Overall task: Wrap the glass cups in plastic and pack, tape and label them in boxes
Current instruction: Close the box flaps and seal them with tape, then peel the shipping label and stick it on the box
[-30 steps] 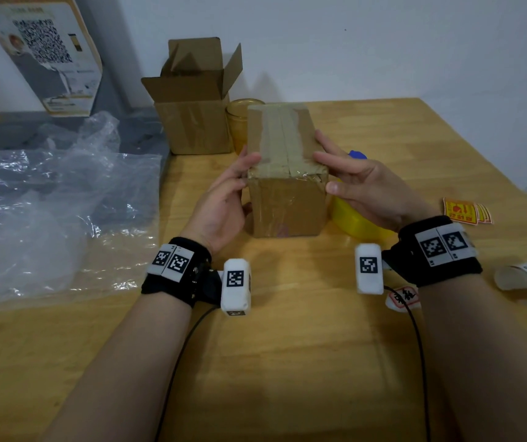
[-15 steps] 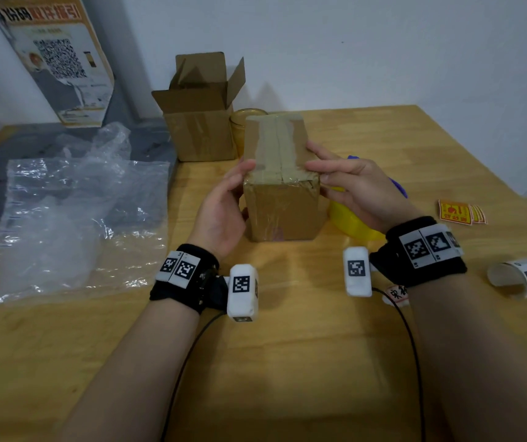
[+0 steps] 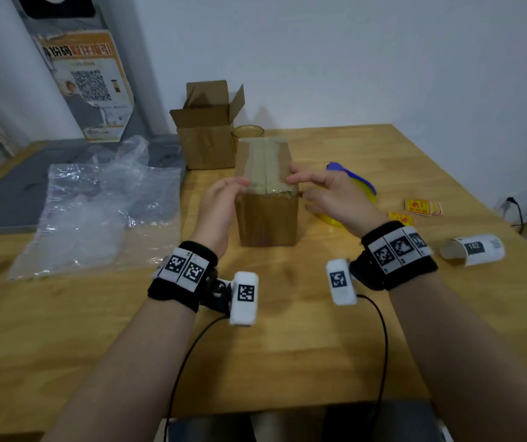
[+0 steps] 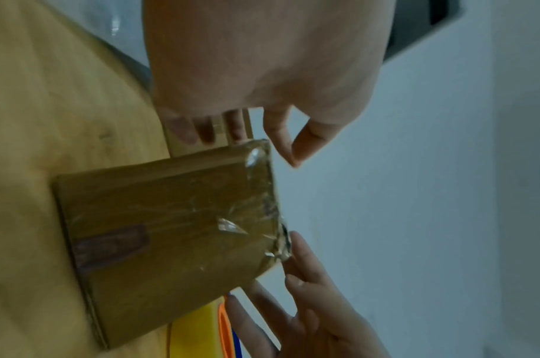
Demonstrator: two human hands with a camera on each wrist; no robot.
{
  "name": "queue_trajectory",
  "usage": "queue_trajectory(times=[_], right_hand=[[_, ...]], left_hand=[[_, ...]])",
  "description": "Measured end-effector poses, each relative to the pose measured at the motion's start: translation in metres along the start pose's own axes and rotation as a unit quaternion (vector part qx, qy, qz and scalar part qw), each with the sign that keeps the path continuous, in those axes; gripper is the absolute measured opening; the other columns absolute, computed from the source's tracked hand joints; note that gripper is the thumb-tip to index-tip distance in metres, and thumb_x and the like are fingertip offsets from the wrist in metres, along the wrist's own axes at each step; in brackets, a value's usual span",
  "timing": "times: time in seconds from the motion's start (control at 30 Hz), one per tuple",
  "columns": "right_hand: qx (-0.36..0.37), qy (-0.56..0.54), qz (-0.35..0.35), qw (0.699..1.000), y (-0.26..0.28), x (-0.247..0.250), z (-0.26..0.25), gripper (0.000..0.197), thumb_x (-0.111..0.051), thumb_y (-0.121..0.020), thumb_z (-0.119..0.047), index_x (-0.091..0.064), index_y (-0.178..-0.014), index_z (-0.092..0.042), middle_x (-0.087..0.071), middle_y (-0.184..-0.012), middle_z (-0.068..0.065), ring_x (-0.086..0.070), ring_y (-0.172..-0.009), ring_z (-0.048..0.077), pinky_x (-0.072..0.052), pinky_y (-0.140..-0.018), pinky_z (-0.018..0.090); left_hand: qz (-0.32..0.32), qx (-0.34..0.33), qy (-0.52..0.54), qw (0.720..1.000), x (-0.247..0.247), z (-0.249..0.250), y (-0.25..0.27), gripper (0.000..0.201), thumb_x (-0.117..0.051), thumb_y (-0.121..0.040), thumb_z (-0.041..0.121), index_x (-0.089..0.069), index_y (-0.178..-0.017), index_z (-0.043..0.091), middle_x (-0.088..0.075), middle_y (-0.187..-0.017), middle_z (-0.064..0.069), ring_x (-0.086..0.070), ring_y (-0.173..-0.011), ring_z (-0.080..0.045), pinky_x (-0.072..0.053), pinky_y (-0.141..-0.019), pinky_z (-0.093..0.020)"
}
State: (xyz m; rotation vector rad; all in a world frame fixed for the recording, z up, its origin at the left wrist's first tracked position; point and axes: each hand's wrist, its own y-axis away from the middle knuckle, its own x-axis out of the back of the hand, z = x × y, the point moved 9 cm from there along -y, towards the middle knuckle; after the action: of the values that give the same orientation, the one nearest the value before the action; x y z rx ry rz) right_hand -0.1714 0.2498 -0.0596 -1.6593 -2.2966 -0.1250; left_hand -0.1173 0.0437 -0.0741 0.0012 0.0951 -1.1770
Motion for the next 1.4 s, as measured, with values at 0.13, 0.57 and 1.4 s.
queue_trajectory(times=[0.13, 0.57, 1.4], right_hand=[[-0.017, 0.114, 0.015, 0.993, 0.026, 0.028, -0.006, 0.034, -0.062, -0.095, -0.007, -0.079, -0.112, -0.030, -0.069, -0.120, -0.015, -0.065, -0.117, 0.018, -0.052, -0.106, 0.048], [-0.265, 0.443, 0.099, 0.851, 0.069, 0.172, 0.073, 0.043, -0.066, -0.094, -0.043, -0.064, -0.135, -0.029, -0.048, -0.148, 0.004, -0.040, -0.138, 0.040, -0.033, -0.114, 0.053], [0.027, 0.183, 0.219, 0.958, 0.080, 0.183, 0.019, 0.051, -0.087, -0.081, -0.021, -0.066, -0.127, -0.028, -0.035, -0.139, 0.003, -0.053, -0.122, 0.017, -0.043, -0.093, 0.010]], left_hand=[[0.120, -0.108, -0.058, 0.985, 0.011, 0.045, 0.020, 0.012, -0.063, -0.074, 0.039, -0.073, -0.078, 0.033, -0.064, -0.120, -0.005, -0.059, -0.116, -0.020, -0.047, -0.106, -0.045], [-0.085, -0.049, -0.053, 0.994, -0.128, 0.038, 0.048, 0.033, -0.050, -0.094, 0.001, -0.064, -0.073, 0.024, -0.063, -0.075, 0.002, -0.062, -0.082, -0.016, -0.041, -0.056, -0.025], [-0.269, 0.085, -0.100, 0.954, -0.202, -0.007, 0.070, 0.023, -0.057, -0.102, 0.038, -0.077, -0.103, 0.026, -0.074, -0.099, 0.010, -0.066, -0.088, -0.014, -0.045, -0.070, -0.028]])
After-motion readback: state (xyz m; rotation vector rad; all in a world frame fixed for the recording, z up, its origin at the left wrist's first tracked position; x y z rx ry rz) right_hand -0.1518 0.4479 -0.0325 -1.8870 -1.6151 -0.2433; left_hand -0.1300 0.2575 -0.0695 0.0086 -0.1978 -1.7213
